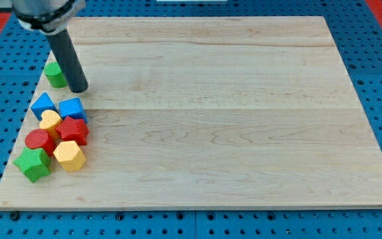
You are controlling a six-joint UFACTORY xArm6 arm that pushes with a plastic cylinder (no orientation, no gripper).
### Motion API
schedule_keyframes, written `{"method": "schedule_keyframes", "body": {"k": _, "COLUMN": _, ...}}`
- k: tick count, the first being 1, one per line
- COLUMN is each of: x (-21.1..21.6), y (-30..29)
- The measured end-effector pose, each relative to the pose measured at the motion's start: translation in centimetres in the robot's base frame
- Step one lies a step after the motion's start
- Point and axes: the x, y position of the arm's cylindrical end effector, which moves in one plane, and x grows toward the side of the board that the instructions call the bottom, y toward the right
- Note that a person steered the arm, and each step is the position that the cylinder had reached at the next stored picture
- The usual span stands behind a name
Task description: Move the green circle into the blue blocks
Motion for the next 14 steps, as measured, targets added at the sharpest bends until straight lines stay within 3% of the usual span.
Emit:
{"method": "schedule_keyframes", "body": {"k": 1, "x": -5.3, "y": 2.5}}
{"method": "schedule_keyframes", "body": {"k": 2, "x": -8.7, "y": -1.2}}
{"method": "schedule_keyframes", "body": {"k": 4, "x": -3.6, "y": -3.2}}
{"method": "schedule_keyframes", "body": {"k": 6, "x": 0.1, "y": -1.1}}
{"method": "schedule_keyframes", "body": {"k": 7, "x": -0.7, "y": -0.1}}
{"method": "schedule_keyframes", "body": {"k": 8, "x": -6.6, "y": 0.4}}
{"method": "schedule_keyframes", "body": {"k": 9, "x": -7.2, "y": -4.2}}
{"method": "schedule_keyframes", "body": {"k": 11, "x": -1.9, "y": -1.8}}
{"method": "schedule_keyframes", "body": {"k": 14, "x": -0.5, "y": 0.9}}
